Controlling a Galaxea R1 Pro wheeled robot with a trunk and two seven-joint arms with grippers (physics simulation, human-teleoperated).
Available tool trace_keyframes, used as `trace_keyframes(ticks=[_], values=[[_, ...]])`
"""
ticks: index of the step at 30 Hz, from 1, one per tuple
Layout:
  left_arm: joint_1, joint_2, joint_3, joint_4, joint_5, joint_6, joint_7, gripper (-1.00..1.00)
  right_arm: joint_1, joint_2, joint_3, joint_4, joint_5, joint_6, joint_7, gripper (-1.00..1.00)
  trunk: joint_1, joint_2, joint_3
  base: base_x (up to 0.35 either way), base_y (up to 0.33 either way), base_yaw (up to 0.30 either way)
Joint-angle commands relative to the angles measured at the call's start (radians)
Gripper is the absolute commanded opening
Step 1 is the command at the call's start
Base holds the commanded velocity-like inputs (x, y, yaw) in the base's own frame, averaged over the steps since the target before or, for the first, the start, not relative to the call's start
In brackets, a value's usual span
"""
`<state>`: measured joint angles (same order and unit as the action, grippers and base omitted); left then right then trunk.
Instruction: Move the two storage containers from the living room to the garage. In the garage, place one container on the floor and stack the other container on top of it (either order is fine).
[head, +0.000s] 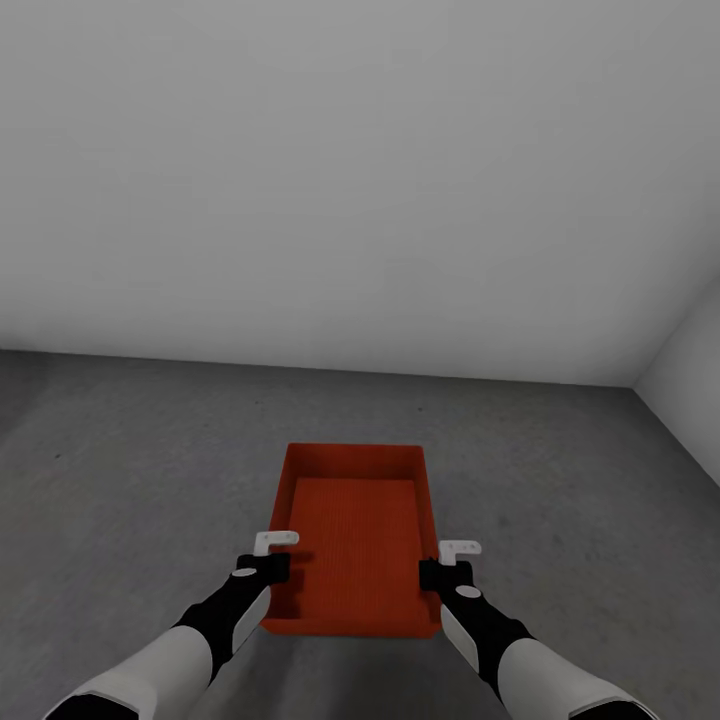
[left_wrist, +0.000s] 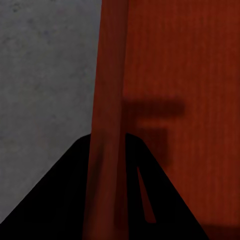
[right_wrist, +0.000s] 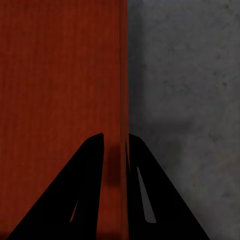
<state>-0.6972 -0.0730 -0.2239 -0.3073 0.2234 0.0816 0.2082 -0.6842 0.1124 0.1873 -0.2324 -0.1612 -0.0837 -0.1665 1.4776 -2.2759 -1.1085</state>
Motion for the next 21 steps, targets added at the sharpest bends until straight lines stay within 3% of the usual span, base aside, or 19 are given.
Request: trace_keyframes(ticks=[1, 4, 5, 21], values=[[-0.001, -0.009, 0.012, -0.009, 0.008, 0.006, 0.006, -1.0, 0.0, 0.0, 0.0, 0.004, -0.014, -0.007, -0.025, -1.0, 0.0, 0.0, -0.001, 0.0, 0.0, 0.0], [-0.001, -0.009, 0.012, -0.009, 0.008, 0.006, 0.007, -1.0, 0.0, 0.0, 0.0, 0.005, -0.013, -0.006, -0.025, -1.0, 0.0, 0.0, -0.001, 0.0, 0.0, 0.0], [-0.001, -0.008, 0.012, -0.009, 0.008, 0.008, 0.007, 1.0, 0.0, 0.001, 0.0, 0.005, -0.013, -0.004, -0.025, 1.0, 0.0, 0.0, -0.001, 0.0, 0.0, 0.0], [-0.001, -0.006, 0.014, -0.009, 0.01, 0.008, 0.008, 1.0, 0.0, 0.0, 0.0, 0.005, -0.011, -0.005, -0.024, 1.0, 0.0, 0.0, -0.001, 0.0, 0.0, 0.0]])
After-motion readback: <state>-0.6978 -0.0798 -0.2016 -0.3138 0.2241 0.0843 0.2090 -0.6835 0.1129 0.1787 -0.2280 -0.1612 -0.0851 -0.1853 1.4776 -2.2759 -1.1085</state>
